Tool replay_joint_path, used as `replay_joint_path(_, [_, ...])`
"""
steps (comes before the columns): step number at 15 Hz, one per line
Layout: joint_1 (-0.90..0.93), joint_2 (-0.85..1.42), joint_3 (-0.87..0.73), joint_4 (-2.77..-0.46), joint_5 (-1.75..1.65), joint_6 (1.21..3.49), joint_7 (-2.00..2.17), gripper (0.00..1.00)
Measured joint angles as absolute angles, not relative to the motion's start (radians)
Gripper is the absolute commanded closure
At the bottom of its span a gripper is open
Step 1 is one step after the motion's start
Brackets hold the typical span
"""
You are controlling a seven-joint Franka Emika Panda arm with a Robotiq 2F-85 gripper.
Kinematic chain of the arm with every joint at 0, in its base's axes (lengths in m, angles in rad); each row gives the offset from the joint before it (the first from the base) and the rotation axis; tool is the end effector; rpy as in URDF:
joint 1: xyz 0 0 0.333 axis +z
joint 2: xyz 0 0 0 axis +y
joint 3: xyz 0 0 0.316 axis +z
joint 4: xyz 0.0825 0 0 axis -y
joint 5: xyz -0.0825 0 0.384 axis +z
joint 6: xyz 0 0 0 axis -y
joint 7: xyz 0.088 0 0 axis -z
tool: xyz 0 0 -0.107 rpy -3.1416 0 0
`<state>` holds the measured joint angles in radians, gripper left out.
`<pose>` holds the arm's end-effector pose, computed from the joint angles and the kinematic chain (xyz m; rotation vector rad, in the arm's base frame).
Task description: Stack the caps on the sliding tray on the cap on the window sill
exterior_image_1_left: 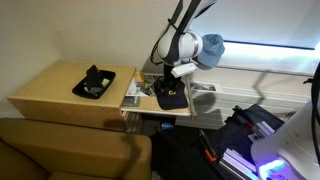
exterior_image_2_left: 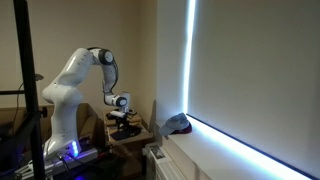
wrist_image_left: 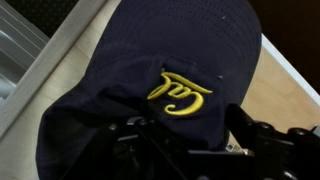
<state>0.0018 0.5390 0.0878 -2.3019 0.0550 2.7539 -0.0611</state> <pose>0.5021 0.0468 0.1062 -3.0728 -0.1359 0.1338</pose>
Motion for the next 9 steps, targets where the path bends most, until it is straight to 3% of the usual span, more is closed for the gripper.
replay_joint_path(6, [0.011,0.546,0.088,-2.285,0.029,2.768,-0.061,0.97])
replay_joint_path(9, [0.010,0.546,0.086,-2.279,0.028,2.774,-0.061,1.00])
